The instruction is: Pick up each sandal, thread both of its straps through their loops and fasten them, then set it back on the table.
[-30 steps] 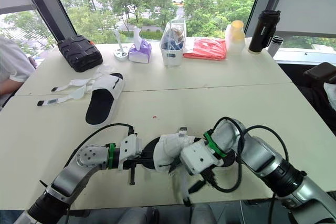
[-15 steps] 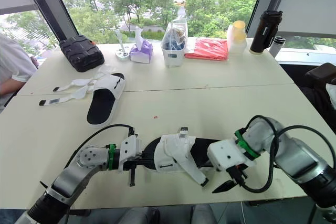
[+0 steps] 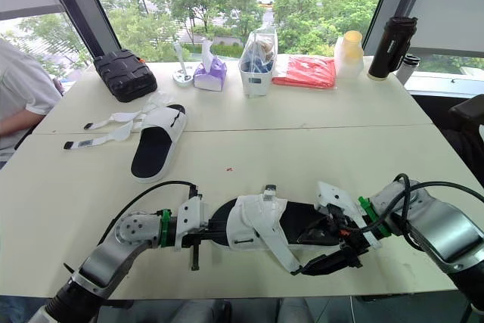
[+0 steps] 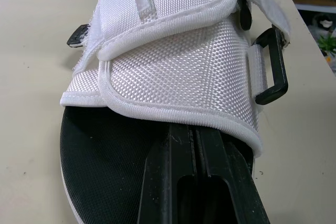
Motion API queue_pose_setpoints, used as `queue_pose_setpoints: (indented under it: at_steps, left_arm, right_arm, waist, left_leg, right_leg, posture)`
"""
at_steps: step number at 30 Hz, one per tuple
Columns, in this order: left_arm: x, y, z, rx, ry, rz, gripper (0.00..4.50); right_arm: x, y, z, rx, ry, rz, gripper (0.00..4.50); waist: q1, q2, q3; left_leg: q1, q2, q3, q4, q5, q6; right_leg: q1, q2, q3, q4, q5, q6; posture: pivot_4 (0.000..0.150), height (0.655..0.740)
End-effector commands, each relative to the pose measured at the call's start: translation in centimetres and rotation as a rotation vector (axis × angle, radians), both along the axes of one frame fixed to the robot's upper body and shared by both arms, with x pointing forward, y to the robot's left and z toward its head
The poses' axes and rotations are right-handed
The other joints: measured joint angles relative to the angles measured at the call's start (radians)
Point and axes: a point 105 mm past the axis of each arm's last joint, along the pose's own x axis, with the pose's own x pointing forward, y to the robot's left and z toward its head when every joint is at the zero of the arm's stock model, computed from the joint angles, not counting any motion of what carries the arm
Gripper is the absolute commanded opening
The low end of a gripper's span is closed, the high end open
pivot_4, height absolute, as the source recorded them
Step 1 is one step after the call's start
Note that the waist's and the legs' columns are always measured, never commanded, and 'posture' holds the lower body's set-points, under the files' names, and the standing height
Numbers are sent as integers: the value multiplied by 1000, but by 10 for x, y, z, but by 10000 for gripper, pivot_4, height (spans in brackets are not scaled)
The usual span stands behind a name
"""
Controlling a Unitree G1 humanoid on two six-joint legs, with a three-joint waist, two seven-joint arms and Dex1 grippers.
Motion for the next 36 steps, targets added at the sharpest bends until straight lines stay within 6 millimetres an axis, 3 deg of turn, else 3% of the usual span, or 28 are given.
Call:
queue_pose_setpoints:
  at_steps: [1, 13, 16, 21, 28, 34, 36]
  left_arm:
    - [-36, 2, -56, 151, 217, -69, 0]
    - [-35, -2, -53, 136, 224, -59, 0]
    - [-35, -1, -53, 137, 224, -56, 0]
    - [-35, -2, -52, 133, 224, -47, 0]
    - [-36, -2, -52, 130, 226, -36, 0]
    - [-35, -3, -52, 128, 221, -32, 0]
    - [-34, -3, -51, 126, 220, -31, 0]
  right_arm:
    - [-7, 9, 2, 37, 30, 7, 33874]
    - [-16, 36, -1, 108, 70, 37, 33874]
    - [-12, 40, -1, 115, 73, 34, 25178]
    - [-1, 48, -3, 141, 95, -7, 241]
    - [-2, 54, 0, 162, 96, 16, 241]
    - [12, 70, 34, 292, 95, -10, 241]
    - [15, 72, 36, 294, 96, -16, 241]
  waist:
    - [0, 0, 0]
    - [0, 0, 0]
    - [0, 0, 0]
    - [0, 0, -1]
    - [0, 0, -1]
    - [0, 1, -2]
    - [0, 0, -2]
  left_leg:
    - [0, 0, 0, 0, 0, 0]
    - [0, -1, 1, 0, -1, 1]
    - [0, -1, 1, 0, -1, 1]
    - [0, -1, 1, 0, -1, 1]
    - [-1, -1, 1, 0, -1, 2]
    - [0, -1, 1, 1, -1, 2]
    - [-1, -1, 1, 1, -1, 2]
  right_leg:
    - [0, 0, 0, 0, 0, 0]
    - [0, 0, 0, 0, 1, 3]
    - [0, -1, 0, 0, 1, 3]
    - [0, -1, 0, 0, 1, 3]
    - [-1, -1, 0, 0, 1, 3]
    - [-1, -1, 0, 0, 1, 3]
    - [-1, -1, 0, 0, 1, 3]
  posture:
    - [1500, 7400]
    - [1500, 7400]
    - [1500, 7400]
    - [1500, 7400]
    - [1500, 7400]
    - [1500, 7400]
    - [1500, 7400]
